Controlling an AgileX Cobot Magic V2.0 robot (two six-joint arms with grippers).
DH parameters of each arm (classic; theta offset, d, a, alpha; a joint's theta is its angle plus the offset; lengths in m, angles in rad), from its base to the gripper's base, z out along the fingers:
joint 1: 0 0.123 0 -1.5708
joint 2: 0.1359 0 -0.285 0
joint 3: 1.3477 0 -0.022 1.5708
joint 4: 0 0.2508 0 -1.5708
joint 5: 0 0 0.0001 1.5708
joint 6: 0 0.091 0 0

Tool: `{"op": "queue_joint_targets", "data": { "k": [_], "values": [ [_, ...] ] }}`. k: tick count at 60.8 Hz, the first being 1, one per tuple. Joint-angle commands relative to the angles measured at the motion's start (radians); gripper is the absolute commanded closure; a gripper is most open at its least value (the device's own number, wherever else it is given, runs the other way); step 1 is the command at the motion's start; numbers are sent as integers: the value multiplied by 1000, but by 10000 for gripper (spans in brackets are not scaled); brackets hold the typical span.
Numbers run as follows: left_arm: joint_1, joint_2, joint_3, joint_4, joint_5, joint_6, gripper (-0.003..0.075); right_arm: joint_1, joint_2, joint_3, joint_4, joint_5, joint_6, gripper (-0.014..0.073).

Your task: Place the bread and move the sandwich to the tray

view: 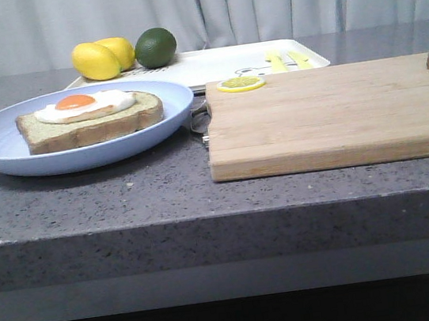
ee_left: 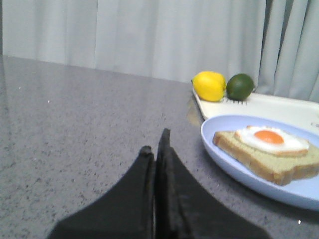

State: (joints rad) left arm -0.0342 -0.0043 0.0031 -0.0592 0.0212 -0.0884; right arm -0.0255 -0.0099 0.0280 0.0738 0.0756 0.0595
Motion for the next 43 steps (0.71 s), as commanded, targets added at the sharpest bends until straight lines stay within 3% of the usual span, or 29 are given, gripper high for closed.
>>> {"op": "queue_joint_targets", "data": {
  "k": [1,12,20,32,43],
  "values": [
    [3,-21,-1,-30,-153,-9,741,-4,-18,-11,-8,-144,-3,652],
    [3,-2,-57,-12,-170,-9,741,-4,-18,-90,-8,-135,-3,652],
    [3,102,-151,96,-170,-9,741,-4,40,-171,-8,-133,-3,652],
    [3,414,-331,170,-193,-9,741,-4,319,-362,-7,-120,-3,652],
    [3,697,-485,163,-188,-9,741,-3,567,-569,-7,18,-3,652]
  ]
}}
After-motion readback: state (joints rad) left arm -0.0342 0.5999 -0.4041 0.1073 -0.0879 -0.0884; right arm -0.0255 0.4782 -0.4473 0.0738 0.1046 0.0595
